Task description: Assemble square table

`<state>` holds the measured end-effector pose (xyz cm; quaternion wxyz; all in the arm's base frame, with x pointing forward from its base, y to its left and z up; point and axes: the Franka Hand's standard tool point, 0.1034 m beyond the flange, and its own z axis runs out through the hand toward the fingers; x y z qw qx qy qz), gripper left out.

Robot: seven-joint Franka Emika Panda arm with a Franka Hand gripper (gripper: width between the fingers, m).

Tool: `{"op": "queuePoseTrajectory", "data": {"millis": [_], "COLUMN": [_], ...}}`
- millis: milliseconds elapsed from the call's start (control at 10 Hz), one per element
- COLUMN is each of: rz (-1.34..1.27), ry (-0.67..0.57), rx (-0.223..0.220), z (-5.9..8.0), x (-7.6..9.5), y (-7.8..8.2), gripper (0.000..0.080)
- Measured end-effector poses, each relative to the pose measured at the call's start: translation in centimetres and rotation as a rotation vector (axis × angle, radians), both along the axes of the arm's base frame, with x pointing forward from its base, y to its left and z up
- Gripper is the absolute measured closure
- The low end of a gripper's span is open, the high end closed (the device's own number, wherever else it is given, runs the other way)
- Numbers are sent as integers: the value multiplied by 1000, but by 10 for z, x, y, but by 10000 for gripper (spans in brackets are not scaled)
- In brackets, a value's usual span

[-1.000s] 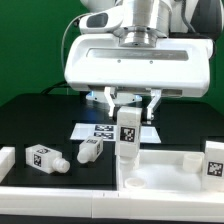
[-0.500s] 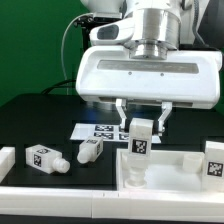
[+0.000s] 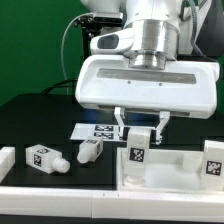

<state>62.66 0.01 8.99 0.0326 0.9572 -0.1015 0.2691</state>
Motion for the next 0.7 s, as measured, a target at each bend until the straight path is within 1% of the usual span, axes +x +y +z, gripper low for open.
{"op": "queuePoseTrajectory", "data": {"millis": [200,600,700], "rz": [1,2,2], "ry": [1,1,9], "rx": [-7,-8,-6], "z": [-6,-7,-8], "x": [-2,-2,-2], "y": [-1,-1,-1], "gripper": [514,514,352]}}
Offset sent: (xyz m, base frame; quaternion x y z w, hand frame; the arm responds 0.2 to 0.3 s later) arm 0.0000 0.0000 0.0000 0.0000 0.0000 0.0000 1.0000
